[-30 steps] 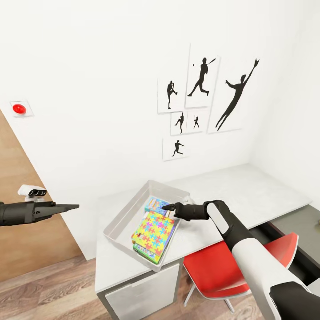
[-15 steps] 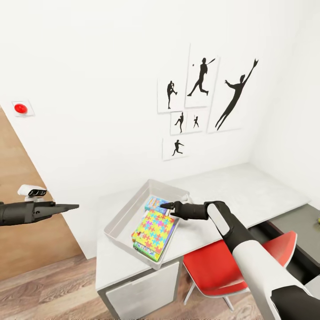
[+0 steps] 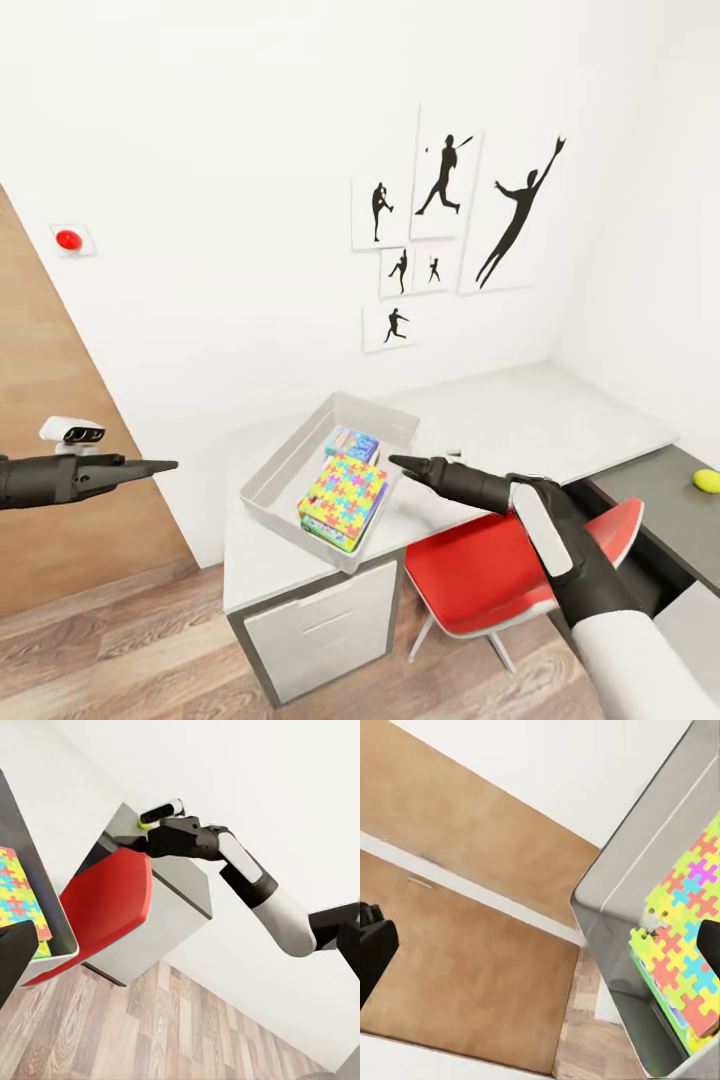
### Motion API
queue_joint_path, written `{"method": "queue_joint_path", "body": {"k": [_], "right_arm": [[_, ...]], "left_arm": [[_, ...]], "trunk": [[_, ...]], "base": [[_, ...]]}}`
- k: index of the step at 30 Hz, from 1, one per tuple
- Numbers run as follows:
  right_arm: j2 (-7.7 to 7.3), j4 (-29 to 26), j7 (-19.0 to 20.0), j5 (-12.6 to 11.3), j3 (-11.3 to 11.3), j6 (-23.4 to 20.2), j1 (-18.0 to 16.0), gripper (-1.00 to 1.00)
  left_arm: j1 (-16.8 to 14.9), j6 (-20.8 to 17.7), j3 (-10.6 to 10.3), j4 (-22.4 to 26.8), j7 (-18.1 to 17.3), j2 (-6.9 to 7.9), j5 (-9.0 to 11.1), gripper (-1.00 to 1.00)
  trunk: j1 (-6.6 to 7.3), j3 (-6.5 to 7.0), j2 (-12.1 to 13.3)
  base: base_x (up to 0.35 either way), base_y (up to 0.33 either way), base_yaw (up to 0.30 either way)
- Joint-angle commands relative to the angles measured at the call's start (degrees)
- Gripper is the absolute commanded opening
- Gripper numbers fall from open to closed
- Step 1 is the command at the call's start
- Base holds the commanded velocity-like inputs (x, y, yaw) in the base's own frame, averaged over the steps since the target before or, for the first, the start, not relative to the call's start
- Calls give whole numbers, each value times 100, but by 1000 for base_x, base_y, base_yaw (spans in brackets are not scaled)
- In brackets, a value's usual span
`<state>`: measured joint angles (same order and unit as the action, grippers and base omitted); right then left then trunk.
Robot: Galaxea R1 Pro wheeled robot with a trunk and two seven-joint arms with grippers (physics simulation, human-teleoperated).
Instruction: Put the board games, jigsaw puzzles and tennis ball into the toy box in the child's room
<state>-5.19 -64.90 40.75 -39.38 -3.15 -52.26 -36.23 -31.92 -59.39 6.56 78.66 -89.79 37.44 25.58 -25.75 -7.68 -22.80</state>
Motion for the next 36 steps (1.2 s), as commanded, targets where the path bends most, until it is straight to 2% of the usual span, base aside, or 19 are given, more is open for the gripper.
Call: {"method": "queue_joint_path", "body": {"k": [1, 4, 8, 10, 13, 17, 19, 26, 29, 36], "right_arm": [[-15, -194, 185, -6, 200, -21, 179, 100], [-28, -617, 694, -4, 679, -21, 633, 100], [-33, -991, 1388, 0, 1176, -8, 1176, 100], [-34, -1165, 1701, 2, 1406, 44, 1411, 100], [-34, -1394, 2055, 7, 1616, 239, 1716, 100], [-34, -1619, 2531, 7, 1760, 507, 2139, 100], [-34, -1654, 2663, 23, 1781, 562, 2238, 100], [-34, -1713, 2764, 14, 1833, 728, 2342, 100], [-34, -1741, 2769, 11, 1972, 745, 2358, 100], [-34, -1751, 2767, 8, 2190, 733, 2409, 100]], "left_arm": [[1, -61, -1, -8, -21, 5, 2, 100], [17, -61, 2, -37, -21, 13, 4, 100], [51, -61, 1, -59, -21, 17, 4, 100], [108, -61, -1, -104, -21, 17, 3, 100], [250, -61, -2, -215, -21, 18, -2, 100], [580, -61, 3, -360, -21, 22, -7, 100], [657, -61, 6, -308, -21, 42, -4, 100], [726, -61, 5, -236, -21, 171, 81, 100], [735, -61, 2, -221, -21, 198, 239, 100], [746, -61, -1, -214, -21, 218, 344, 100]], "trunk": [[-3, -6, -12], [-3, 19, -12], [-3, 54, -12], [-3, 73, -12], [-3, 101, -12], [-3, 138, -12], [-3, 157, -12], [-3, 214, -12], [-3, 223, -12], [-3, 227, -12]], "base": [[-28, -6, 0], [-14, -3, 0], [-5, -1, 0], [-2, 0, 0], [0, 0, 0], [0, 0, 0], [0, 0, 0], [0, 0, 0], [-57, 0, 0], [-162, 0, 0]]}}
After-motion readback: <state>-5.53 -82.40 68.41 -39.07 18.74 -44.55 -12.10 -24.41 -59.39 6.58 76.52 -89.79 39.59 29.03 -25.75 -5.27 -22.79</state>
